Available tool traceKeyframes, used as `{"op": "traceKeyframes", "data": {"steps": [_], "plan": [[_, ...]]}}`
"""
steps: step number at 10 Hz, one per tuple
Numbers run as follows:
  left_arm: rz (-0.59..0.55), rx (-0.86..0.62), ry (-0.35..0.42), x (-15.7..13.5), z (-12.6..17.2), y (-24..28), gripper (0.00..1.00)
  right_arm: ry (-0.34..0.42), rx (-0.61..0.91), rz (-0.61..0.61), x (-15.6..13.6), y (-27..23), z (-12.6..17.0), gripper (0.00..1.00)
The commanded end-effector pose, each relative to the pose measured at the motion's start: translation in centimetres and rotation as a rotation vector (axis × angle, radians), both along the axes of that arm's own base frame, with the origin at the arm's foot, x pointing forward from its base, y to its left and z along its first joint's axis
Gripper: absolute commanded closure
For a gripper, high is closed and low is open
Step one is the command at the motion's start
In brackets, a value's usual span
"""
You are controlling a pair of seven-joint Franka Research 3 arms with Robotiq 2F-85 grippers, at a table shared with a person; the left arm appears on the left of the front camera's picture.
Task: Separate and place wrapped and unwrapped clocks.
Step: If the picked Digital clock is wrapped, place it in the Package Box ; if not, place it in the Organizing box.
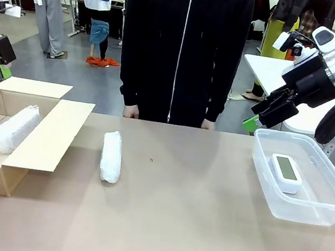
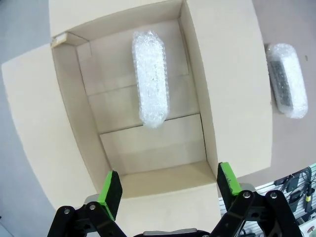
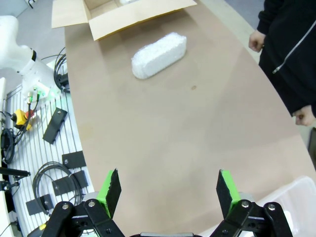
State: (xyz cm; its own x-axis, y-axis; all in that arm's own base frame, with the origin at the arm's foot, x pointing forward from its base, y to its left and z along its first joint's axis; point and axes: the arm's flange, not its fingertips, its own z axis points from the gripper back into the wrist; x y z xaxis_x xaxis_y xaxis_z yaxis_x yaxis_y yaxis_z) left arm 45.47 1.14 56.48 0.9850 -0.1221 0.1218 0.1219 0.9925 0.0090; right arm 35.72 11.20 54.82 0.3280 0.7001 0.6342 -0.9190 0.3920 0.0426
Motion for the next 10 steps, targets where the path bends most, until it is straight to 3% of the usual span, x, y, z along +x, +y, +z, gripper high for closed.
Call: {"op": "traceKeyframes", "data": {"steps": [1,2,3,10], "plan": [[0.044,0.019,0.021,0.0,-0.1,-0.5,0.0,-0.001,-0.008,0.018,0.1,-0.2,0.1,0.0],[0.064,0.007,0.043,0.5,-0.8,-0.1,0.0,-0.001,-0.008,0.018,0.1,-0.2,0.1,0.0],[0.013,0.0,0.004,-0.3,0.3,-0.2,0.0,-0.001,-0.008,0.018,0.1,-0.2,0.1,0.0],[0.013,0.0,0.004,-0.3,0.3,-0.2,0.0,-0.001,-0.008,0.018,0.1,-0.2,0.1,0.0]]}}
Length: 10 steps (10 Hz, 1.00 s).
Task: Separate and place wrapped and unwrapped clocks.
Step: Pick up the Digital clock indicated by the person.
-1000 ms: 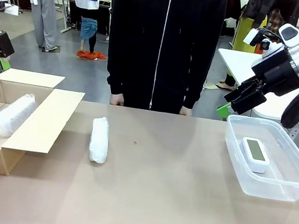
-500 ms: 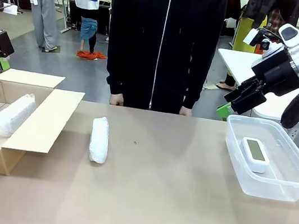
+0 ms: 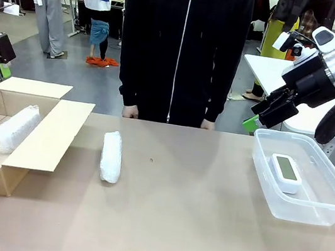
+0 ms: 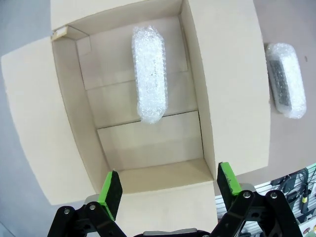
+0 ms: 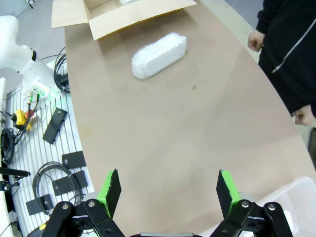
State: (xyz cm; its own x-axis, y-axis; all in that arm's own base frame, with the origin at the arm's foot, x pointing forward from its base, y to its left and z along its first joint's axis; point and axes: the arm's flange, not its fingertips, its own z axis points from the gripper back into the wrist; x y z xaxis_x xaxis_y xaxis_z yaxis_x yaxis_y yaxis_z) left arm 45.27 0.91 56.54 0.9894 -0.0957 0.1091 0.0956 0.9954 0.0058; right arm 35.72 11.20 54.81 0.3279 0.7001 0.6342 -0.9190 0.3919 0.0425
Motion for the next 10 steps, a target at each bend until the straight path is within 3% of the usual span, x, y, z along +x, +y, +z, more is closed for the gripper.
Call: {"op": "traceKeyframes", "data": {"steps": [1,9,10], "plan": [[-0.014,0.002,-0.009,-0.1,0.2,0.1,0.0,-0.001,-0.008,0.018,0.1,-0.2,0.1,0.0],[0.0,0.0,0.0,0.0,0.0,0.0,0.0,-0.001,-0.008,0.018,0.1,-0.2,0.1,0.0],[-0.192,-0.077,-0.029,-0.3,1.0,-3.5,0.0,-0.001,-0.008,0.018,0.1,-0.2,0.1,0.0]]}}
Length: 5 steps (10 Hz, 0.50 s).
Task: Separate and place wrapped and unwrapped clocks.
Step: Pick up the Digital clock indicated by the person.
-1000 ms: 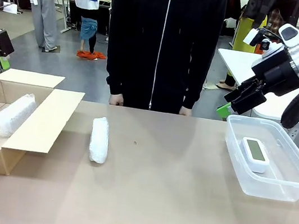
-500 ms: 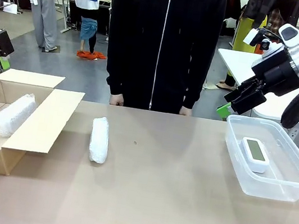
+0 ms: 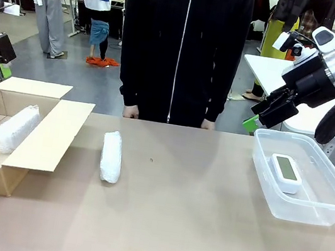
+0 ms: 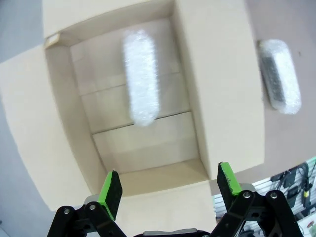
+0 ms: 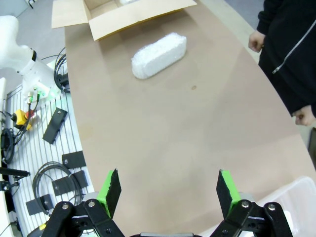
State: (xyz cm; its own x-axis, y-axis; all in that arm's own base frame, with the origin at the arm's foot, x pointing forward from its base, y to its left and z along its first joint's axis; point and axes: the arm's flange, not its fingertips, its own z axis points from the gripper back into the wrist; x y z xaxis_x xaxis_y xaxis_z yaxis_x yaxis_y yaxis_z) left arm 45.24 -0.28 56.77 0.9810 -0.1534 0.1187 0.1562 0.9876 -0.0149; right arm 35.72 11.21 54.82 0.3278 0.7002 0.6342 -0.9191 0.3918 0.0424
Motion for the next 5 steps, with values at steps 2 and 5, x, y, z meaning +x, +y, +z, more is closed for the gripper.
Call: {"op": "traceKeyframes", "data": {"steps": [2,5], "plan": [[-0.467,-0.206,-0.054,-4.0,2.3,-8.2,0.0,-0.001,-0.008,0.018,0.1,-0.3,0.1,0.0],[-0.835,-0.297,-0.16,-10.4,1.3,-10.9,0.0,-0.001,-0.008,0.018,0.1,-0.3,0.1,0.0]]}}
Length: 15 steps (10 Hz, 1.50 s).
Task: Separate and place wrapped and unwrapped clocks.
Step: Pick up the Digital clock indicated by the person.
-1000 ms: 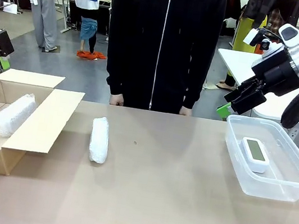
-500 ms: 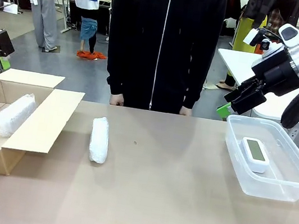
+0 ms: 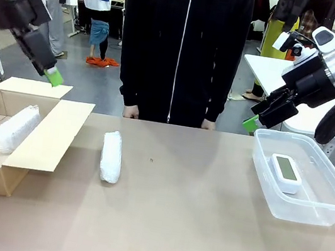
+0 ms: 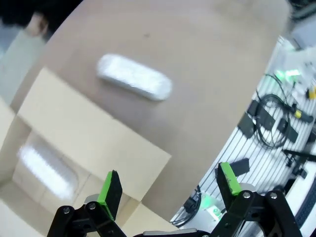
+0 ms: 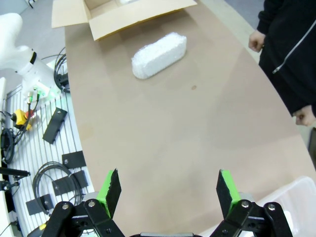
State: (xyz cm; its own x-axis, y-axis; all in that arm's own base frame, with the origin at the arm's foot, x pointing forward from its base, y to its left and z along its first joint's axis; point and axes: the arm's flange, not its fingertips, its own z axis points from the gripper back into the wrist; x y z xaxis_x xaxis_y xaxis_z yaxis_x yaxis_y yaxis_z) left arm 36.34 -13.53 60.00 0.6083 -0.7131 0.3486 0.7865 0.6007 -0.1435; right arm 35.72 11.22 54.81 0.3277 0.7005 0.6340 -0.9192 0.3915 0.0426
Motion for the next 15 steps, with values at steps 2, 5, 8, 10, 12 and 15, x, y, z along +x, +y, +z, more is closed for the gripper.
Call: {"op": "traceKeyframes", "data": {"steps": [2,5,8,10,12,15], "plan": [[-0.181,-0.103,-0.093,-5.1,-3.1,1.9,0.0,-0.001,-0.008,0.017,0.1,-0.3,0.1,0.0],[-0.159,-0.126,-0.205,-6.2,-3.4,2.1,0.0,-0.001,-0.008,0.017,0.1,-0.3,0.1,0.0],[-0.143,-0.078,-0.163,-6.6,-2.8,2.2,0.0,-0.001,-0.008,0.017,0.1,-0.3,0.1,0.0],[-0.143,-0.078,-0.163,-6.6,-2.8,2.2,0.0,-0.001,-0.008,0.017,0.1,-0.3,0.1,0.0],[-0.143,-0.078,-0.163,-6.6,-2.8,2.2,0.0,-0.001,-0.008,0.017,0.1,-0.3,0.1,0.0],[-0.143,-0.078,-0.163,-6.6,-2.8,2.2,0.0,-0.001,-0.008,0.017,0.1,-0.3,0.1,0.0]]}}
